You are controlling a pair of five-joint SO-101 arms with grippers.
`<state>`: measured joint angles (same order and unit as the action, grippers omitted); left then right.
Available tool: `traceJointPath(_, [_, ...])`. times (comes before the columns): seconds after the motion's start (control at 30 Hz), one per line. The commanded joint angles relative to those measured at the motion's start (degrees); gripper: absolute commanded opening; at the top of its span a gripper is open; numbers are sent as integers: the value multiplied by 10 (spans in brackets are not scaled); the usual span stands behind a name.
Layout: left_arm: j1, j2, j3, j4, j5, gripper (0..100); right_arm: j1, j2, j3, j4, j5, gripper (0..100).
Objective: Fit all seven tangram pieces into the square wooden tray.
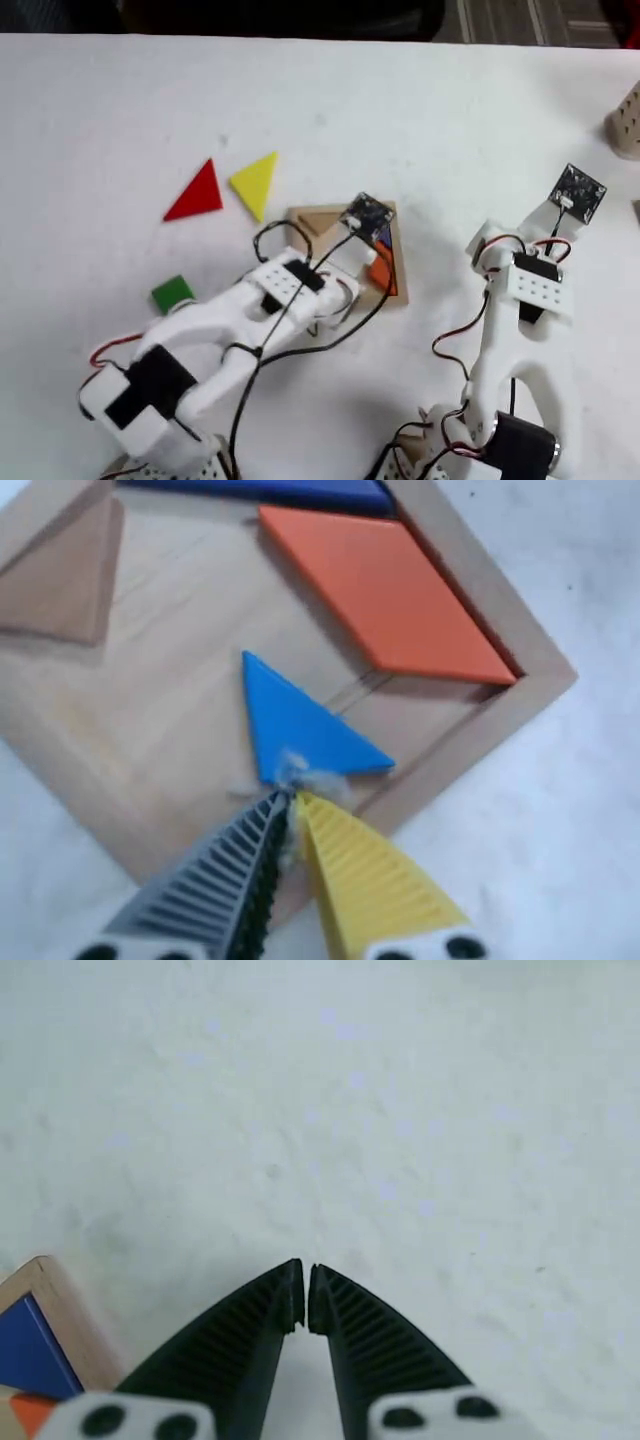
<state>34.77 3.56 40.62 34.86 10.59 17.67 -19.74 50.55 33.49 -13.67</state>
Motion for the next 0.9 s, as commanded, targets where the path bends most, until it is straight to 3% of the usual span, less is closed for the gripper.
traceJointPath(0.0, [-3,5,-44,-17,3,21,-7,-16,-8,-2,7,21])
traceJointPath(0.3, [-6,10,-47,-84,4,21,-7,-16,-7,-2,7,21])
traceJointPath(0.87, [-29,65,-86,-135,6,21,-7,-16,-6,-2,7,21])
